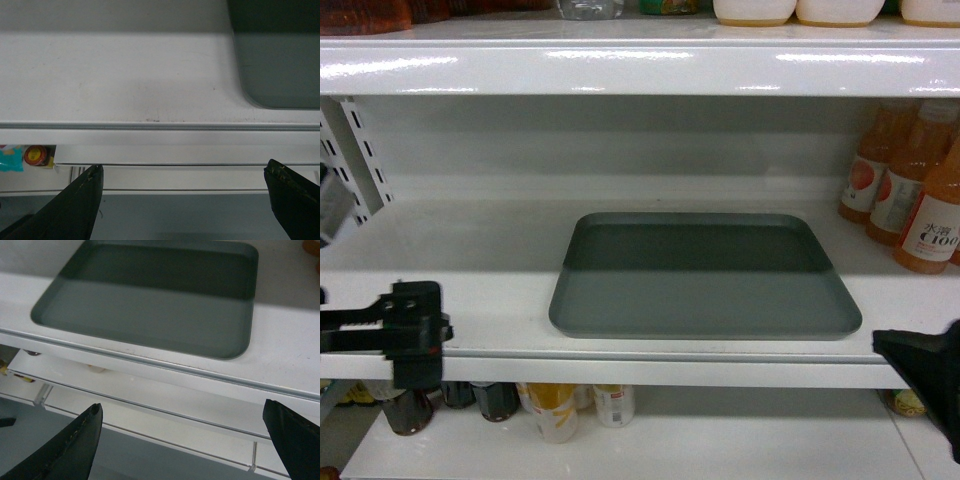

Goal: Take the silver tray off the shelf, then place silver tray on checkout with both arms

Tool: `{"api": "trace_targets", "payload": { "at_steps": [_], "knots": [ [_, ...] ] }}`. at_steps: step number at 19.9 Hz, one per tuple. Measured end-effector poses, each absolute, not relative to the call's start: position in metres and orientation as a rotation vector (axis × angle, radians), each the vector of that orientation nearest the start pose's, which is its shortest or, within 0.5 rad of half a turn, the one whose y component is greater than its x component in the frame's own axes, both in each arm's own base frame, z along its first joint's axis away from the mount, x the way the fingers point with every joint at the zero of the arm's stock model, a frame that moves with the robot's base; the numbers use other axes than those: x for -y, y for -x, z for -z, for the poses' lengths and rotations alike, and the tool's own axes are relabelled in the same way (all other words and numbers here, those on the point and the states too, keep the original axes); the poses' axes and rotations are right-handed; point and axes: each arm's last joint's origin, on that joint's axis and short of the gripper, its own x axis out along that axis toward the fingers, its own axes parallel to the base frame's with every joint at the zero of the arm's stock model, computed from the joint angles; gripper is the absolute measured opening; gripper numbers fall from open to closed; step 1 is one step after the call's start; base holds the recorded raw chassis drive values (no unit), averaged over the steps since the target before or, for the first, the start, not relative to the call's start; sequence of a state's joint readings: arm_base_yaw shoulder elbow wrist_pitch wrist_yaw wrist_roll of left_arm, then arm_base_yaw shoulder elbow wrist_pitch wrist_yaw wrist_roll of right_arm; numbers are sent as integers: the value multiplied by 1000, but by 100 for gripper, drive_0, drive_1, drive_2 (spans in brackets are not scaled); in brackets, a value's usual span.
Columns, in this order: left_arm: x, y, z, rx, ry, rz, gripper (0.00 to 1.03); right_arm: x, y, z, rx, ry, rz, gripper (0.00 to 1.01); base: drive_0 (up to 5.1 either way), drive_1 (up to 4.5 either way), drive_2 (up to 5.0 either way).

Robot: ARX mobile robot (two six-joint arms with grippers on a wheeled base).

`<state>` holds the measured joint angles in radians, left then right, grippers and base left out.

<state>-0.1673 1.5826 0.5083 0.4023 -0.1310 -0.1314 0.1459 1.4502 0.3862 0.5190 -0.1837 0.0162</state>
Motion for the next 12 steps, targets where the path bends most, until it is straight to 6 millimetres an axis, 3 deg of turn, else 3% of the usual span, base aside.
{"api": "trace_targets", "payload": {
  "at_steps": [5, 12],
  "knots": [
    [65, -334, -95, -740, -1, 17, 98, -45, -309, -105, -634, -101, -247, 98, 0, 0, 0],
    [89, -392, -79, -796, 18, 32, 98, -52, -377, -78, -687, -145, -167, 98, 0, 0, 0]
  ]
}}
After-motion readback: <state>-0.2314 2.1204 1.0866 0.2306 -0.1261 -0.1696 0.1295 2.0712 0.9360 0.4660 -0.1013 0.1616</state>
